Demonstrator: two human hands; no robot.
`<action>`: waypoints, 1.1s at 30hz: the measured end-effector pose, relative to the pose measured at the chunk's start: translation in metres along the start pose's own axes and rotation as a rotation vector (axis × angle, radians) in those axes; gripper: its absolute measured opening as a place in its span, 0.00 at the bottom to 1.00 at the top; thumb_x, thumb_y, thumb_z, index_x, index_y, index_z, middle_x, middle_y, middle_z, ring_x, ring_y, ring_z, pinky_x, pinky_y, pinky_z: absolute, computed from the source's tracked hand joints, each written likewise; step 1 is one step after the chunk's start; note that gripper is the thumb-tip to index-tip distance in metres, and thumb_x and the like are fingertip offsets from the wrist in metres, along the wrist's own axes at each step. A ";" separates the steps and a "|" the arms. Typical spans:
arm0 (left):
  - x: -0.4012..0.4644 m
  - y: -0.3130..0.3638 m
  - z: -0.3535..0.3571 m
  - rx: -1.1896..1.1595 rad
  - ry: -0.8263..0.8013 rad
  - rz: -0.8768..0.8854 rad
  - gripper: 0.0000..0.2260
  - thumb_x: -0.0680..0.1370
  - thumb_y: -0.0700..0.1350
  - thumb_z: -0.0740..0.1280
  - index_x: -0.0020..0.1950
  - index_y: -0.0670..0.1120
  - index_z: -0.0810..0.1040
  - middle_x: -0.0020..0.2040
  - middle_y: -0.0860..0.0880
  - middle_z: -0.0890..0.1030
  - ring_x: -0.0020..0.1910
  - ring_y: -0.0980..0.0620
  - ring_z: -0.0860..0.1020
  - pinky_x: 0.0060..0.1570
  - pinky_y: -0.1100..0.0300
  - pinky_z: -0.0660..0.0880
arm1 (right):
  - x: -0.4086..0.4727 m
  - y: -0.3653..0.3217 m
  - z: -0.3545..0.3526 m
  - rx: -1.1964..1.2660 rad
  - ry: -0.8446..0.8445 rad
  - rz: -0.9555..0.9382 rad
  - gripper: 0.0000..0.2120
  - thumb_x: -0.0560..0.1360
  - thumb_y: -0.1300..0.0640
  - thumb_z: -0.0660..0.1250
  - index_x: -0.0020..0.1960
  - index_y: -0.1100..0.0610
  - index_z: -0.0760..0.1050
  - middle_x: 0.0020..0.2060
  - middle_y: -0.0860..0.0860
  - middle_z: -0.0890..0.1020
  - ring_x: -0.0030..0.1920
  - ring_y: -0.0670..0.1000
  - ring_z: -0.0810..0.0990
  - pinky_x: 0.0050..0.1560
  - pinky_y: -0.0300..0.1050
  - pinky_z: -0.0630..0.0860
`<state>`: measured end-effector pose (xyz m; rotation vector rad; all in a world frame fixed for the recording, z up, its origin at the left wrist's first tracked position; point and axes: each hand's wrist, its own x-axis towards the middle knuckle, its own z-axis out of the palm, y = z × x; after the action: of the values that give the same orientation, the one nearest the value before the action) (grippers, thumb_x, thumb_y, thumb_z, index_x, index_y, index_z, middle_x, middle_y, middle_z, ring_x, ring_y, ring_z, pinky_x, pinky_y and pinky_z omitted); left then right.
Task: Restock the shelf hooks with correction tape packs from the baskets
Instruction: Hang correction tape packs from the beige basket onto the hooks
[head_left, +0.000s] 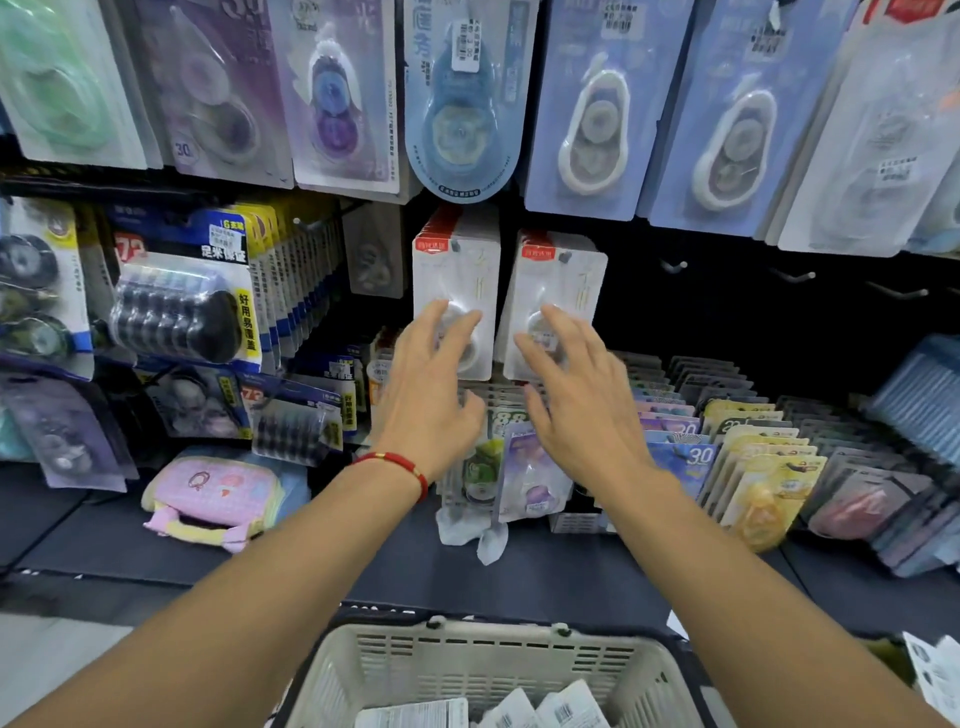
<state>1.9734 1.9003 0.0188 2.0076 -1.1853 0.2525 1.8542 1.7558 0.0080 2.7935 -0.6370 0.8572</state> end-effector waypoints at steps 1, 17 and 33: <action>0.001 -0.003 0.005 0.030 0.007 0.014 0.35 0.75 0.37 0.72 0.81 0.50 0.65 0.84 0.46 0.55 0.82 0.46 0.54 0.76 0.57 0.59 | 0.006 0.001 0.007 -0.004 0.009 0.005 0.25 0.82 0.53 0.66 0.78 0.51 0.68 0.83 0.54 0.57 0.82 0.58 0.58 0.70 0.58 0.70; -0.004 -0.029 0.021 0.220 -0.007 0.142 0.41 0.71 0.32 0.72 0.83 0.47 0.64 0.86 0.42 0.48 0.85 0.40 0.50 0.74 0.43 0.70 | 0.105 0.057 0.052 -0.031 -0.337 0.030 0.38 0.78 0.61 0.68 0.84 0.48 0.57 0.83 0.43 0.33 0.84 0.56 0.49 0.75 0.62 0.69; -0.149 -0.078 -0.003 0.441 -1.233 0.117 0.19 0.83 0.44 0.63 0.74 0.56 0.73 0.68 0.51 0.80 0.68 0.47 0.76 0.63 0.57 0.72 | -0.142 0.022 0.024 0.210 -0.950 -0.041 0.15 0.81 0.55 0.64 0.67 0.52 0.79 0.58 0.51 0.85 0.58 0.57 0.81 0.57 0.46 0.74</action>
<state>1.9555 2.0208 -0.0969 2.5195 -2.1013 -0.8797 1.7505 1.7794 -0.0920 3.2859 -0.5962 -0.5198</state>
